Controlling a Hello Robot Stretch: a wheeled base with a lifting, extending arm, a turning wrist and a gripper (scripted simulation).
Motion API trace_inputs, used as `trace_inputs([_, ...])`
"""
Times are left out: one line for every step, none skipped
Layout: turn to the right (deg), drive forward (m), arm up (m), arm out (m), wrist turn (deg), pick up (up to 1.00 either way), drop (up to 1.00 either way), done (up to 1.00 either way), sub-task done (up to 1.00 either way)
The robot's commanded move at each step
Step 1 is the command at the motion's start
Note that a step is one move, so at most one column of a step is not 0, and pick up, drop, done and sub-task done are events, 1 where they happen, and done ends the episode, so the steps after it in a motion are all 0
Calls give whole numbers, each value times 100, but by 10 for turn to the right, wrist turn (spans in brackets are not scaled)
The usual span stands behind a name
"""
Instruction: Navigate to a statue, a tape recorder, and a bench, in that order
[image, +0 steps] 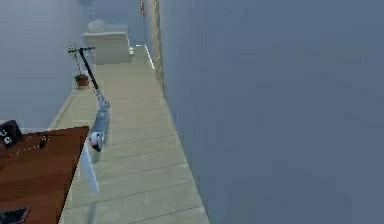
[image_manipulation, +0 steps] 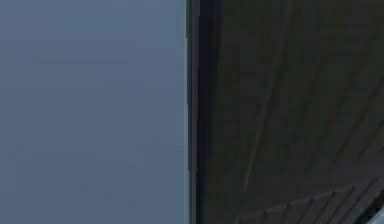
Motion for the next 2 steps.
trace_inputs([-120, 0, 0, 0, 0, 0, 0, 0, 0])
trace_inputs([0, 100, 0, 0, 0, 0, 0, 0, 0])
